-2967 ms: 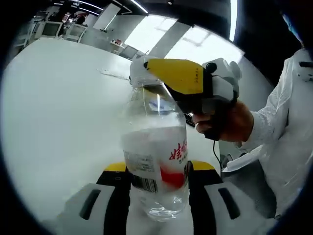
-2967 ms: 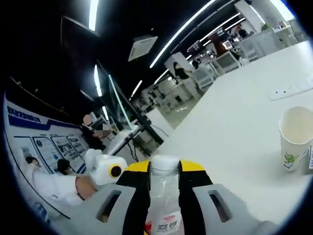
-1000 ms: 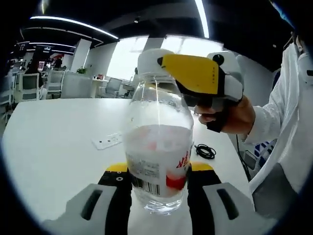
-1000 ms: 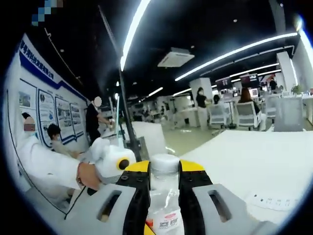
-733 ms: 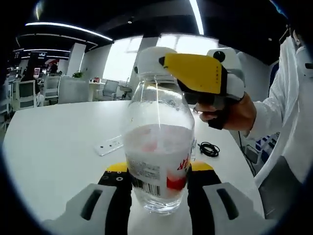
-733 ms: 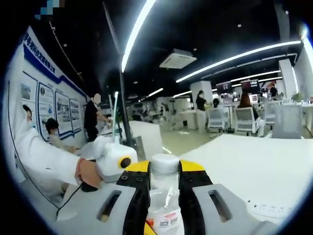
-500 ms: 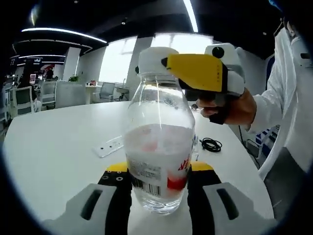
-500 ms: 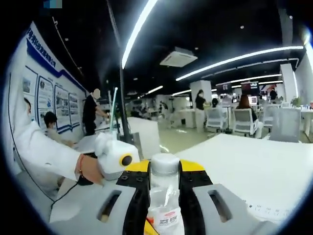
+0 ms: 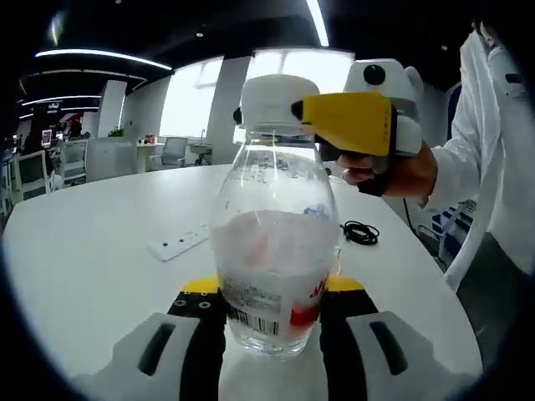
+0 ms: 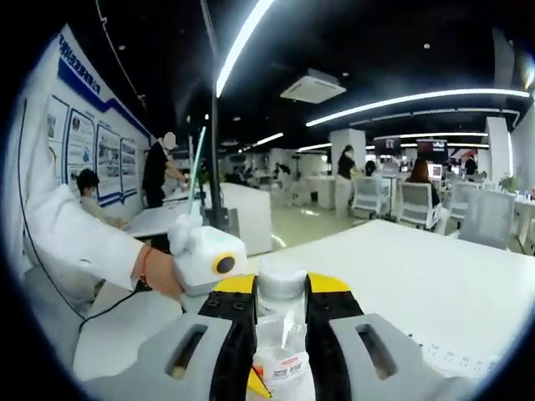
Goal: Arrange the tabletop items into an orderly group along one side of the table until the central work area is clear of visible clutter.
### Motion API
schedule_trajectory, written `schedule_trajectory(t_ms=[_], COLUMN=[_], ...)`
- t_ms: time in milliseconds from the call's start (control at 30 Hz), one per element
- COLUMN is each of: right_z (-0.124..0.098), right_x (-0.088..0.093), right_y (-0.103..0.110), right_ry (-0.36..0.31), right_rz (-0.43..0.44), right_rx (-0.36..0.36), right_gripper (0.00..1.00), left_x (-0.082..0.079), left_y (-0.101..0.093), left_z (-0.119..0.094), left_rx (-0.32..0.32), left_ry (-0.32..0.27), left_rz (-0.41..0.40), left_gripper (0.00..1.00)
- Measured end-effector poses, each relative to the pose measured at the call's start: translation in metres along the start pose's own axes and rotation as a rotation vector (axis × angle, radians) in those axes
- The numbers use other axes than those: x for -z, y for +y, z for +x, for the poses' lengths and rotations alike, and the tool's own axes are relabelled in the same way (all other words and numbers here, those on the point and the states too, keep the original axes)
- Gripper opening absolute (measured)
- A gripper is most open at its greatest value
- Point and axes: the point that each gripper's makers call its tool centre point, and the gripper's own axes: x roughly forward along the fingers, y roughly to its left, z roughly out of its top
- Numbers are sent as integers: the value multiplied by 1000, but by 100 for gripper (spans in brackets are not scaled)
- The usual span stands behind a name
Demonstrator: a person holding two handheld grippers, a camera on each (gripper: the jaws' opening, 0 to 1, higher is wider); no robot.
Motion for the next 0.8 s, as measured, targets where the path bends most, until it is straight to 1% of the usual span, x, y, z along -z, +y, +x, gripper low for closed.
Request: schedule_trajectory(t_ms=[33,133,567,800], right_z=[0,-1,-6,-8], right_x=[2,6,18,25], right_y=[2,3,3,6], right_ry=[6,26,51,69], right_rz=[-16,-27,-16,-29], right_rx=[-2,-5,9,7], right_gripper=[18,18,18,18], left_x=[1,5,17,23], left_y=[-1,-2,-4,-7], left_z=[1,3,8,11], left_rx=[6,14,34,45], left_ry=[1,13,49,72], left_rz=[1,9,24,39], left_gripper=[43,43,43,43])
